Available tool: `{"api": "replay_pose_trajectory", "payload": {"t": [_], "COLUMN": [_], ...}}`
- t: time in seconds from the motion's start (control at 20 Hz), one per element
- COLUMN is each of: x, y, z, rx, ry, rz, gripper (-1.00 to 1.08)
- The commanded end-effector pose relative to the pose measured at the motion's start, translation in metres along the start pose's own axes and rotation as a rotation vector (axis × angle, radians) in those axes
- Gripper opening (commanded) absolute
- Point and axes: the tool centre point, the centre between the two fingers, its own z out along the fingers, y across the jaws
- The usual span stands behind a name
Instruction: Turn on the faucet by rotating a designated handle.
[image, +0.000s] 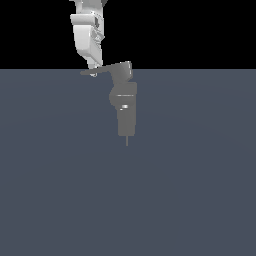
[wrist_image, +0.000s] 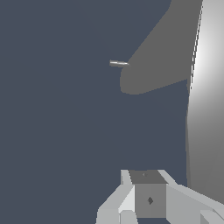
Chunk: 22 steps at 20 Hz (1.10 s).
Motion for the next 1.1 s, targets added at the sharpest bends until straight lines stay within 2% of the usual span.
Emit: {"api": "replay_pose_trajectory", "payload": {"t": [0.0, 0.4, 1.05], "x": [-0.002, -0.003, -0.005], "y": [-0.003, -0.005, 0.026], "z": [0.004, 0.007, 0.007], "rx": [-0.001, -0.002, -0.002], "ry": [0.003, 0.005, 0.005], "rz": [0.019, 0.027, 0.027], "gripper": [-1.00, -1.00, -1.00]}}
